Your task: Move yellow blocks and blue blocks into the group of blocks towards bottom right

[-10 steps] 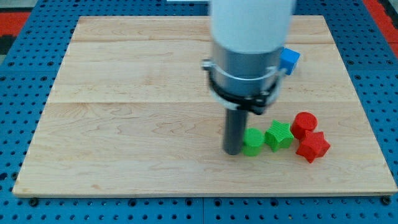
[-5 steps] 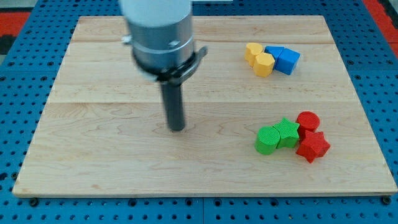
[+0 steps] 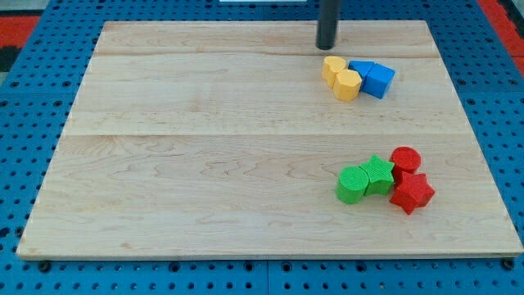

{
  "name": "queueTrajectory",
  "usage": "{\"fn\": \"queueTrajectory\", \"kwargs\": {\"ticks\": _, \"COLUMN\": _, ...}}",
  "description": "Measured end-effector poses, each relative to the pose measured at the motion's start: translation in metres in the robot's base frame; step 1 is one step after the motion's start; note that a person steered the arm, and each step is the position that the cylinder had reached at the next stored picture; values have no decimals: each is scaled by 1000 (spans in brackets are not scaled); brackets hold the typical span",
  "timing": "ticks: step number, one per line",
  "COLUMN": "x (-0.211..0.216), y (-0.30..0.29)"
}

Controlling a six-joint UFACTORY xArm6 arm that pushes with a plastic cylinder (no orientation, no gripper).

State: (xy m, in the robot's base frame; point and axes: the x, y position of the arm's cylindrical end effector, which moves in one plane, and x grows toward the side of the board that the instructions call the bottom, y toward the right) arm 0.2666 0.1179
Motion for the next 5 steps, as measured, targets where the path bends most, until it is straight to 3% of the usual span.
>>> {"fn": "queueTrajectory", "kwargs": {"ticks": 3, "x": 118, "y": 25}}
{"fn": "queueTrajectory", "kwargs": {"ticks": 4, "x": 128, "y": 22}}
{"fn": "queueTrajectory", "kwargs": {"ticks": 5, "x": 93, "y": 25}}
